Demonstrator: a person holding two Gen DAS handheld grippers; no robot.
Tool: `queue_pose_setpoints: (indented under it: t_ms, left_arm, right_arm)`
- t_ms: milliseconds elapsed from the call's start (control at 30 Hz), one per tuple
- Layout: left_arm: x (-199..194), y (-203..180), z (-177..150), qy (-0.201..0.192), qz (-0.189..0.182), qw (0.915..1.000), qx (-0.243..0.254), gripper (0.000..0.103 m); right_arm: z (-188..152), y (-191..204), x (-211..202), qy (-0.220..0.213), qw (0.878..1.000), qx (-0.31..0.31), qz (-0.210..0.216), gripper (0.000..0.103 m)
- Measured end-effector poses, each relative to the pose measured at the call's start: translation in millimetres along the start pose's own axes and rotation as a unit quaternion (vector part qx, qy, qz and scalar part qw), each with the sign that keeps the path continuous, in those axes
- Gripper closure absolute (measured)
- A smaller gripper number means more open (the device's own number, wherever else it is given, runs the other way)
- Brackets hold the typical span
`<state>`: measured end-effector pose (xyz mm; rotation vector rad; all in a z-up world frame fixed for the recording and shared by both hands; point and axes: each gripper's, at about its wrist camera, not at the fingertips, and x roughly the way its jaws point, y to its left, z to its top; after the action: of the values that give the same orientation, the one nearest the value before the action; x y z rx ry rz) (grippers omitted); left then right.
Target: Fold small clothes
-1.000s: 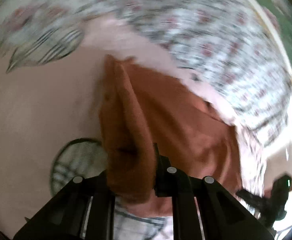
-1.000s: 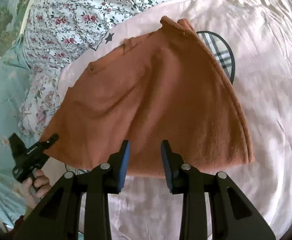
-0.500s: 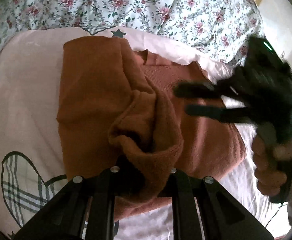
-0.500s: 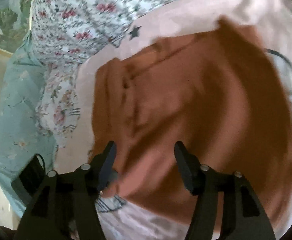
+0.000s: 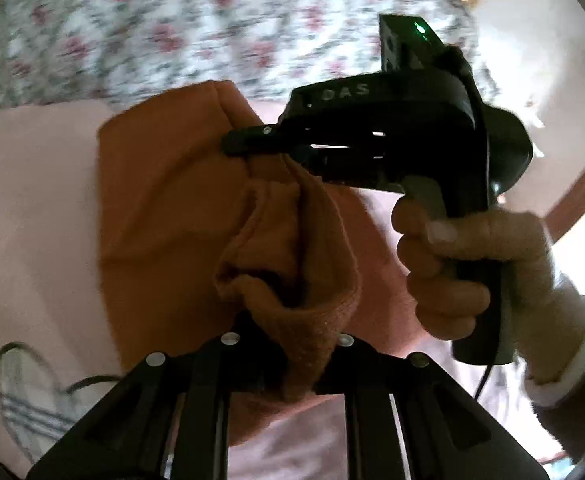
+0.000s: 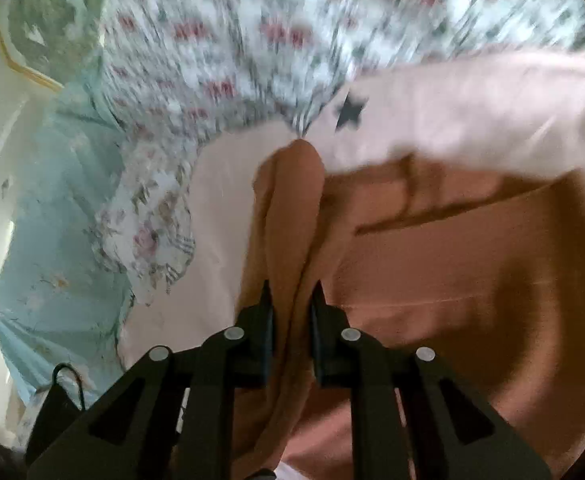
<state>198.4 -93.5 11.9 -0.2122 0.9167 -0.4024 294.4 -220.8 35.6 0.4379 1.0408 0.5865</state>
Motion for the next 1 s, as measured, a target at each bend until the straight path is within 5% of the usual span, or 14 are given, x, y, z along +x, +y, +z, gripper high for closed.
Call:
queue_pose_setpoints:
  t_ms: [133, 433, 633, 1000]
  left_arm:
    - [32.8, -44.1, 5.3, 0.016, -0.028, 0.9991, 0.026, 0.090]
    - [91.2, -85.2, -14.4, 0.072, -0.035, 0.9954, 0.053, 0.090]
    - [98.0, -86.0, -10.5, 0.071, -0.032, 0.9954, 0.055, 0.087]
    - [71.6, -84.5, -22.7, 0.095, -0.072, 0.9916, 0.051, 0.060]
  right_arm:
    - [-3.2, -46.2, -43.8, -0.018, 0.999, 0.013, -0.041, 0.087]
    - [-28.8, -118.7, -58.6, -0.017, 0.994, 0.059, -0.092, 0.087]
    - [-24.3, -116.8, -56.7, -0.027, 0.994, 0.047, -0.090, 0.088]
    - [-33.5, -114.5, -65.5, -0.055, 0.985, 0.011, -0.165, 0.082]
